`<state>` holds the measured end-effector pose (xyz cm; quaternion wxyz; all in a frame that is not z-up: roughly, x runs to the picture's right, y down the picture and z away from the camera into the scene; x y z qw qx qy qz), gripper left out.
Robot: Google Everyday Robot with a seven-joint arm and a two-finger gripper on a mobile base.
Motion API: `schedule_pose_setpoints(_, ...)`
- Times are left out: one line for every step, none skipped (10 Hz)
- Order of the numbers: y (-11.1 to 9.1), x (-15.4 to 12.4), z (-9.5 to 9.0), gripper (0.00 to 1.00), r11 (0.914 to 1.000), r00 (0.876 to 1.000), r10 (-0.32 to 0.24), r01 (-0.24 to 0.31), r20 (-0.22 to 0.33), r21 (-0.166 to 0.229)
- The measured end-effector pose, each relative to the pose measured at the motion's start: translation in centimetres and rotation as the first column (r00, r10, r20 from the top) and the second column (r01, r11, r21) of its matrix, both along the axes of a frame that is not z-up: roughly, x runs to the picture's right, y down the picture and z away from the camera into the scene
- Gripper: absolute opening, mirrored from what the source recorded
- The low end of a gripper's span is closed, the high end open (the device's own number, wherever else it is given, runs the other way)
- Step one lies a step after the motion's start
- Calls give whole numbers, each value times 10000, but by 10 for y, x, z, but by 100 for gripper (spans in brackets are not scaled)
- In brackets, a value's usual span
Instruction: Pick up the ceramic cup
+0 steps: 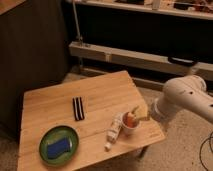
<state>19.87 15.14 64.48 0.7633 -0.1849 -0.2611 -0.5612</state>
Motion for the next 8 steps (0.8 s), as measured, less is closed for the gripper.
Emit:
schedule_pose_setpoints(3, 2, 3, 80, 10000, 10000, -21, 21, -12, 2)
schedule_pose_setpoints(13, 3, 14, 80, 10000, 10000, 13, -13, -33, -5)
schedule_pose_setpoints(20, 2, 23, 80, 10000, 10000, 15, -15, -30, -9)
schedule_pose_setpoints(24, 2, 28, 80, 10000, 10000, 6, -6, -35, -14)
schedule_pose_setpoints(25, 1, 30, 80, 10000, 10000, -8, 8, -79, 10)
schedule_pose_setpoints(22, 2, 31, 80, 9998, 9998, -48, 53, -212, 202)
schedule_pose_setpoints(22, 1, 35, 80, 9991, 9993, -60, 75, -367, 414)
schedule_pose_setpoints(20, -1, 45, 80, 9972, 9981, -101, 145, -605, 729)
